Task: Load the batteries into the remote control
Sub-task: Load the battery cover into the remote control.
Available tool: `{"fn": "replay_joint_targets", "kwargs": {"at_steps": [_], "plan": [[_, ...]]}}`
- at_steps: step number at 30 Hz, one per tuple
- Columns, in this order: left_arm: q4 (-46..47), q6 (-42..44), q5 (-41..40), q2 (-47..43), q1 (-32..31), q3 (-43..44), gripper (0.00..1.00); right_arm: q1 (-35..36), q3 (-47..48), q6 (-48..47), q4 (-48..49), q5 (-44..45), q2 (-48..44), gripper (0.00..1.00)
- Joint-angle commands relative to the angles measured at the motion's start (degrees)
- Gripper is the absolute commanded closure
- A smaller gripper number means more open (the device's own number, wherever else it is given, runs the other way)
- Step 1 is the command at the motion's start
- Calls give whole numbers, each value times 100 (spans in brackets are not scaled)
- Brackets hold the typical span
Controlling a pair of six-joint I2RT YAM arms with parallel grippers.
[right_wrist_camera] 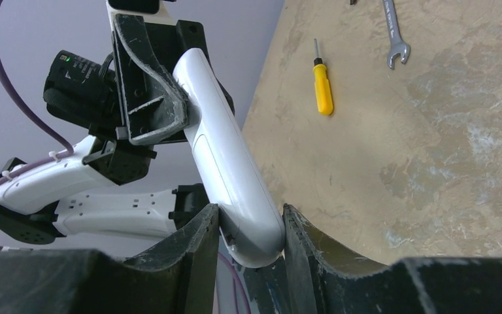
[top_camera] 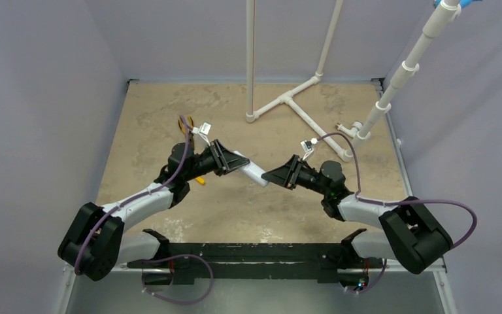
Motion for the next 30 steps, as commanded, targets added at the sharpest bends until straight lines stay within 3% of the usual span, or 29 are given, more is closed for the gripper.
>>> {"fn": "replay_joint_targets", "kwargs": {"at_steps": [1,6,7,11,15,19,27,30], "plan": [[311,-1,33,-68,-29,197,100,65,227,-11,362,-70,35,72],[296,0,29,-100,-27,189,100,83,227,-21,378,-43,48,77],[294,0,30,-108,-29,189,100,83,225,-28,386,-43,43,74],[279,1,10,-135,-29,185,100,76,206,-21,486,-6,2,43],[252,0,13,-171,-29,174,100,83,151,95,711,50,-1,30],[232,-6,4,-231,-29,177,100,82,107,455,1354,84,286,29],[226,-26,-13,-270,-29,225,100,112,156,1626,3583,121,1634,32],[228,-26,-39,-269,-29,242,100,228,310,1649,3642,107,1880,34]]}}
